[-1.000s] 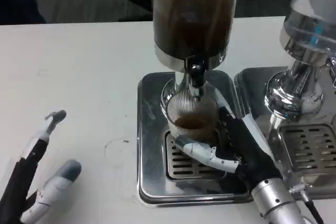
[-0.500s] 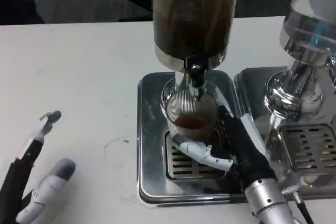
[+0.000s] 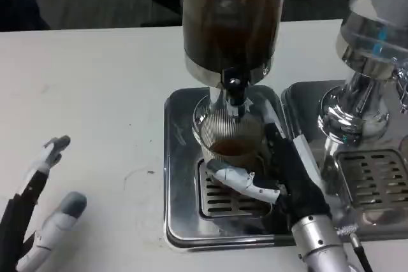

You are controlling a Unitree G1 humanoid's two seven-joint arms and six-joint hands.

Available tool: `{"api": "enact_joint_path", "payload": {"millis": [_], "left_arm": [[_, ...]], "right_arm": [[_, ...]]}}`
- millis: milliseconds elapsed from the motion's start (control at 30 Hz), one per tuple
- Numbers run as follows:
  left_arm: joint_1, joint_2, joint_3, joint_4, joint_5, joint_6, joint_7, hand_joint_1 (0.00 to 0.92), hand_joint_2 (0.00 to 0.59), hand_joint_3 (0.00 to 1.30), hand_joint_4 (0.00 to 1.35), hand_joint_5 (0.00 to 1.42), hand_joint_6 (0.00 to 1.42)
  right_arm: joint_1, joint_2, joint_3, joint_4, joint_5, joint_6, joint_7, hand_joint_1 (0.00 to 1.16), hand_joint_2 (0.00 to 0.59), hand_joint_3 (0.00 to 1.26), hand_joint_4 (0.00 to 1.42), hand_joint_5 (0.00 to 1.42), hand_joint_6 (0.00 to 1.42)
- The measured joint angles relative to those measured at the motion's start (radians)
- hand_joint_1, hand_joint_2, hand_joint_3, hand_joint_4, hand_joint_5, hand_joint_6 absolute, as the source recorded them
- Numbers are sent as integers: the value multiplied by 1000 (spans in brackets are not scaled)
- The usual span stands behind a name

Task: Grasp the cup under the faucet to collect the drink, then remove the cup.

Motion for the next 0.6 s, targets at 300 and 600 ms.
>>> {"api": "enact_joint_path", "payload": {"millis": [300, 600], "left_arm": [[2, 1, 0, -2, -13, 2, 0, 0, 134, 104, 0, 69, 0], [22, 4, 4, -12, -16, 10, 0, 0, 134, 113, 0, 71, 0]], "right_arm": [[-3, 13, 15, 8, -26, -15, -24, 948, 176, 115, 302, 332, 481], [-15, 35, 17, 41, -38, -19, -60, 996, 187, 293, 445, 451, 596]]}}
